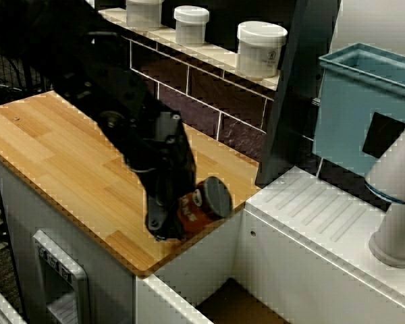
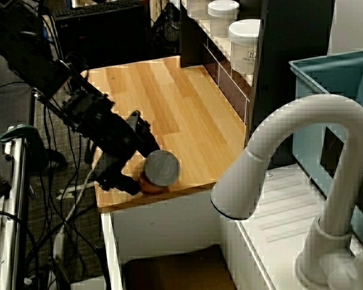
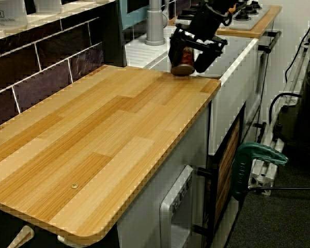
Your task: Push into sink
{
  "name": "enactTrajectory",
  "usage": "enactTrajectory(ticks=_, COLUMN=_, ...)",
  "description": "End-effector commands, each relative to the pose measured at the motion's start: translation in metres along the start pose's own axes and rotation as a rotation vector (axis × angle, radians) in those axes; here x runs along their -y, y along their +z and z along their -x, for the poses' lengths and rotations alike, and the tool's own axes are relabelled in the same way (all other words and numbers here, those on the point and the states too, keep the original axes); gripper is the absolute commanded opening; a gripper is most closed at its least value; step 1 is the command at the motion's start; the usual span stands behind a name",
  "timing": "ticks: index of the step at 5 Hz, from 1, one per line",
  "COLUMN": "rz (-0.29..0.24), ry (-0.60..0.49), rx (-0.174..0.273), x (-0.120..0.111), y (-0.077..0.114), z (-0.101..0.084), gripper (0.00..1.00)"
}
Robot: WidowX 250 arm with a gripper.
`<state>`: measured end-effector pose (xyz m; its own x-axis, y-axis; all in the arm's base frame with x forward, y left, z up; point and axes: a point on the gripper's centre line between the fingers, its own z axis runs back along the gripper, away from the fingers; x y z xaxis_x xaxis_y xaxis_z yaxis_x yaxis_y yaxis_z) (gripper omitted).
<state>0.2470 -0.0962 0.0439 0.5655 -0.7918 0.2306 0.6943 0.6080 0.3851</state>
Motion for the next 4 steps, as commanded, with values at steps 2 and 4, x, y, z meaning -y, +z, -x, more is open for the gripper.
enactTrajectory(ticks=2, rz=0.043, ry=0.002, rx=0.048, x=0.0043, y=0.0258, z=-0.0247, gripper=1.0)
enactTrajectory(ticks=4, rz=0.04, ry=0.006, rx=0.045, x=0.0022, y=0.0271, z=-0.0243, gripper=1.0)
